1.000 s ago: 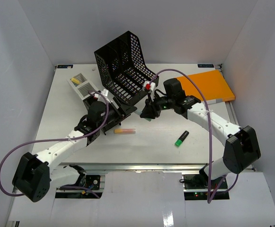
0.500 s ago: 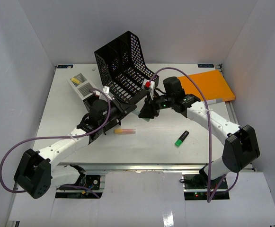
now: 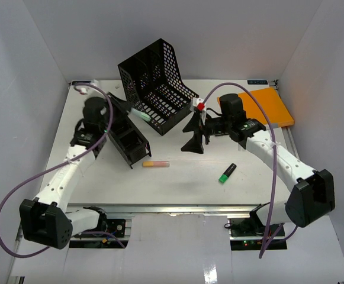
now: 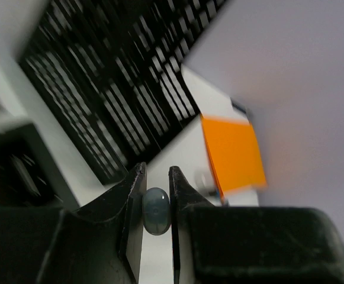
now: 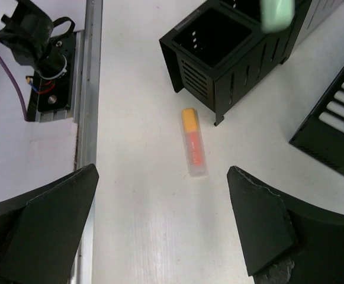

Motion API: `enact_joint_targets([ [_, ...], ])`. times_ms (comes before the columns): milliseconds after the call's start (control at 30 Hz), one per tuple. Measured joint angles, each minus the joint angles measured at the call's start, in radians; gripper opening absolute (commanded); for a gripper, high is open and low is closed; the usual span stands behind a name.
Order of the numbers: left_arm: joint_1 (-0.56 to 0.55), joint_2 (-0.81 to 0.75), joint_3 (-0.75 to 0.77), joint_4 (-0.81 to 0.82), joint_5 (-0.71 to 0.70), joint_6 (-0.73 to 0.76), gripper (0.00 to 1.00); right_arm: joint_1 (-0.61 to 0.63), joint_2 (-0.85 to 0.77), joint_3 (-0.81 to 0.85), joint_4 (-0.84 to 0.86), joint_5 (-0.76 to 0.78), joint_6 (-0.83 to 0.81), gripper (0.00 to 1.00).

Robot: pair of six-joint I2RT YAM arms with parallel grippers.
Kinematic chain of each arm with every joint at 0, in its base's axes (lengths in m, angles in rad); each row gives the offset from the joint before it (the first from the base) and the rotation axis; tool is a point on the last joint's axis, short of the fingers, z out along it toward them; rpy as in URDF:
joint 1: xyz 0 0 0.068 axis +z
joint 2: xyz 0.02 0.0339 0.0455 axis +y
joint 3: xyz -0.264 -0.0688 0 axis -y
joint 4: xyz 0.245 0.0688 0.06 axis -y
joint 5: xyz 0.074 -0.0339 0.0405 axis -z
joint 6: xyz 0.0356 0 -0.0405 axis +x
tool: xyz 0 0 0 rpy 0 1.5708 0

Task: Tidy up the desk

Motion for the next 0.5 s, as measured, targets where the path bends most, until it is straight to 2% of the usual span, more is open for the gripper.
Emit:
enact_joint_targets([
  [67,0.112,0.017,0.094,-0.028,-0.030,0.072,0.00,-0.014,-0.036,-0.010,-0.002,-0.036,-0.042,0.96],
  [167,0.214,0.066,0.223,-0.064,-0.072,0.169,0.00,-0.014,-0.055,-0.029,-0.001,-0.076,-0.086,0.96],
  [300,0.308,0.205,0.365,-0.048,-0.102,0.272,0.00,-0.010,-0.041,-0.063,-0.020,-0.086,-0.122,0.96],
  [500,0.400,0.438,0.462,-0.055,-0.132,0.352,0.00,-0.010,-0.014,-0.068,-0.043,-0.082,-0.161,0.96],
])
